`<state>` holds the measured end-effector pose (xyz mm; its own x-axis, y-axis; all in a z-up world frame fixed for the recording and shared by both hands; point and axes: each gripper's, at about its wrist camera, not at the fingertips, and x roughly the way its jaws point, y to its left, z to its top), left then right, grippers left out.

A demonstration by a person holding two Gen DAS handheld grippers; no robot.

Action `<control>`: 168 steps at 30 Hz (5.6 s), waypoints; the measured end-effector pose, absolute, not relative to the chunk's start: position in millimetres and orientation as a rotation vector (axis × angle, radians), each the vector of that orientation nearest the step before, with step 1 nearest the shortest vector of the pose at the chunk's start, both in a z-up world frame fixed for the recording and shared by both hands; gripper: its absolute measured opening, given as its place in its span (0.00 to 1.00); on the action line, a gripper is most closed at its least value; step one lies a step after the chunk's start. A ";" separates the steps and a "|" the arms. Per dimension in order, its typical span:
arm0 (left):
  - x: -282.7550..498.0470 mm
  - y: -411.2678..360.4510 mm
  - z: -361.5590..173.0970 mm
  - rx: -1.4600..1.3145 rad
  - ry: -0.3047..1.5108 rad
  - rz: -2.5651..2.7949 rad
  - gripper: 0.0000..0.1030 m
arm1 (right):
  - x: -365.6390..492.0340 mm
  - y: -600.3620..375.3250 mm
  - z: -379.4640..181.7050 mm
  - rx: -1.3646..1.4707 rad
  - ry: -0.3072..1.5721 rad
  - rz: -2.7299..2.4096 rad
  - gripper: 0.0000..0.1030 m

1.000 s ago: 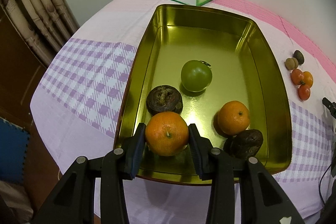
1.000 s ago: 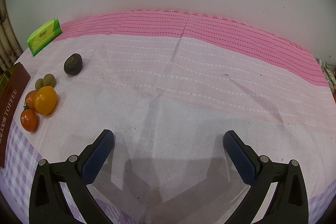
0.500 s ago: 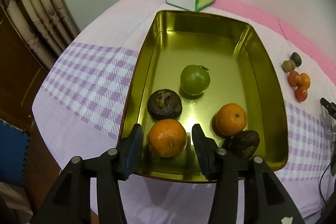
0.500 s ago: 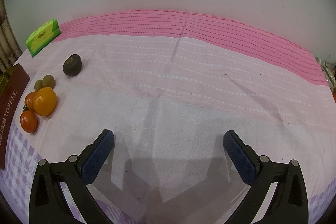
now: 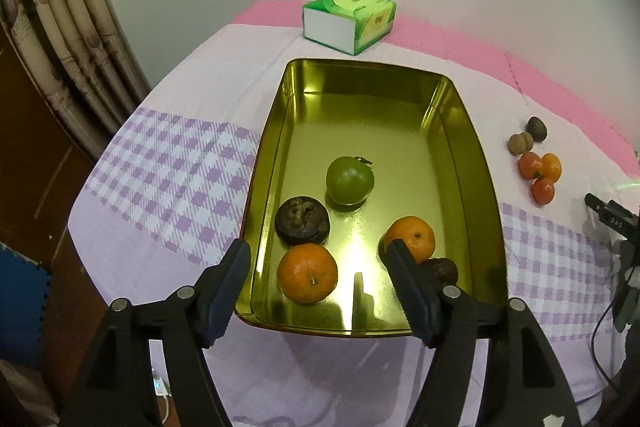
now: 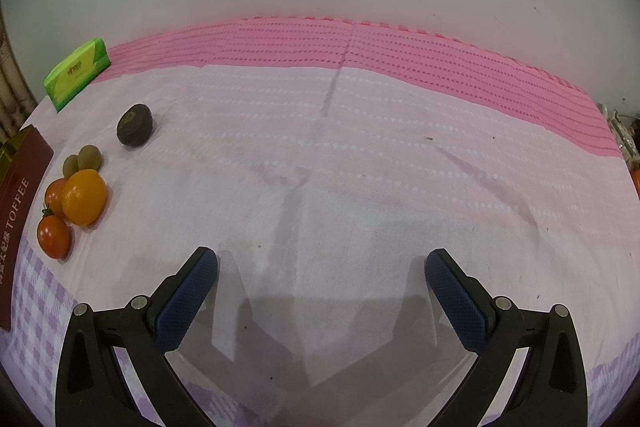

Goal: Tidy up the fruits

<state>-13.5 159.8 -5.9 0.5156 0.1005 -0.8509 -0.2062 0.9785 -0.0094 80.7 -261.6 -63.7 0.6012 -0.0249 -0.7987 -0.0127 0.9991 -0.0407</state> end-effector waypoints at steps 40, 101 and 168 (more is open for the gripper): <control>-34.9 186.2 9.5 -0.165 0.937 0.276 0.82 | 45.8 -98.9 -51.3 -0.159 0.927 0.296 0.54; -44.2 238.1 0.1 -0.331 0.949 0.437 0.95 | 37.5 85.5 -41.9 -0.324 0.945 0.632 0.31; 50.7 41.4 9.5 -0.020 0.960 -0.005 0.94 | 96.6 -230.9 -48.9 -0.058 0.896 0.042 0.80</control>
